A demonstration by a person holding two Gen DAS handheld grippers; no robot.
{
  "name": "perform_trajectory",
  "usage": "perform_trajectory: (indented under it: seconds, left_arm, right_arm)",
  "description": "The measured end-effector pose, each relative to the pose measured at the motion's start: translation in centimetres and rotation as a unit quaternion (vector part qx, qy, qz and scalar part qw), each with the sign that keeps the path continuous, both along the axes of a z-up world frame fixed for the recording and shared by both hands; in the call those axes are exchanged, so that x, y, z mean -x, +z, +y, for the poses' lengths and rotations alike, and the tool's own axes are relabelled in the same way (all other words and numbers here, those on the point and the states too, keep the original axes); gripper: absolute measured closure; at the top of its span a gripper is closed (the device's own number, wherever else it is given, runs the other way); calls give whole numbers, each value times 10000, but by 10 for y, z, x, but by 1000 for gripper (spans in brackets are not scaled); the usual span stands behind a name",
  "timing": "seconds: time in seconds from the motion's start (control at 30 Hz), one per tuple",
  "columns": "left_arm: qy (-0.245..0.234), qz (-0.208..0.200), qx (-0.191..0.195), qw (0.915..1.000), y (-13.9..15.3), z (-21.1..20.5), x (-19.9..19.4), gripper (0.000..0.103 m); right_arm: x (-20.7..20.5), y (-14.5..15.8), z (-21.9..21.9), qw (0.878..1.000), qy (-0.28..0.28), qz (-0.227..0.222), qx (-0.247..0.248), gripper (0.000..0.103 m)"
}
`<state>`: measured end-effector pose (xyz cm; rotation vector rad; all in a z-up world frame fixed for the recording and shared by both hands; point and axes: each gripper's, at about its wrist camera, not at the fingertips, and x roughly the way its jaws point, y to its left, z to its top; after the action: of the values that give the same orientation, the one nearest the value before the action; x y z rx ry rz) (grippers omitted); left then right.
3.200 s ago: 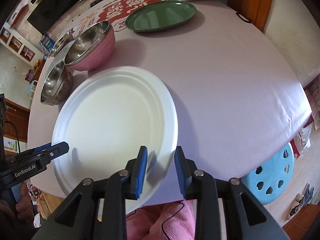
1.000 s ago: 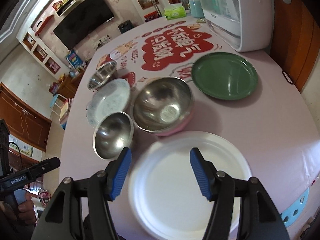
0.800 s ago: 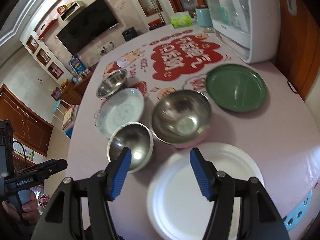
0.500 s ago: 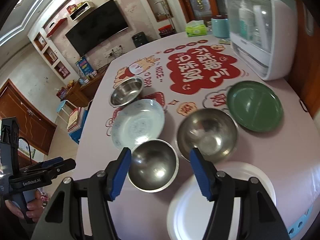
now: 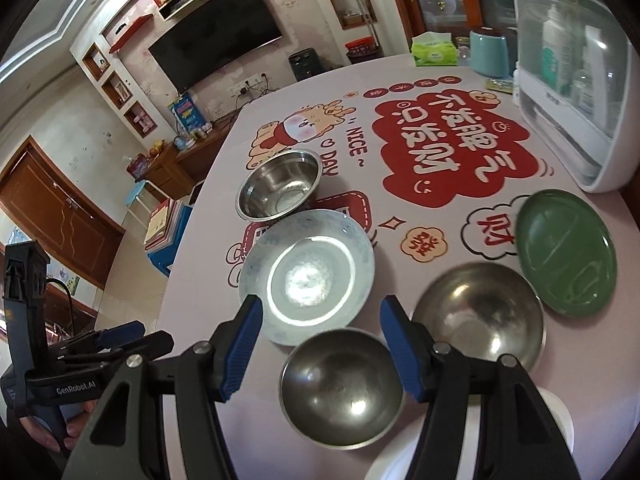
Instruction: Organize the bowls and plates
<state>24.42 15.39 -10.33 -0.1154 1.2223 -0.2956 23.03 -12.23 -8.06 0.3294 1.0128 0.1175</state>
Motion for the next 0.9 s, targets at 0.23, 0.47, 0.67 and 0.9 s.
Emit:
perform_trajectory:
  seconds: [0.23, 0.47, 0.67, 0.9]
  left_arm:
    - [141, 184, 156, 9996, -24, -1, -25, 21]
    - [359, 315, 308, 9984, -55, 0, -43, 21]
    - [493, 405, 342, 9974, -81, -3, -58, 21]
    - [585, 438, 299, 9969, -96, -10, -65, 21]
  right_arm:
    - [-24, -25, 2, 9997, 41, 222, 102, 42]
    - [-47, -53, 4, 9984, 78, 504, 230, 42]
    - [-62, -71, 12, 9963, 273, 635, 513, 42]
    - [-74, -89, 15, 9934, 386, 861, 657, 42]
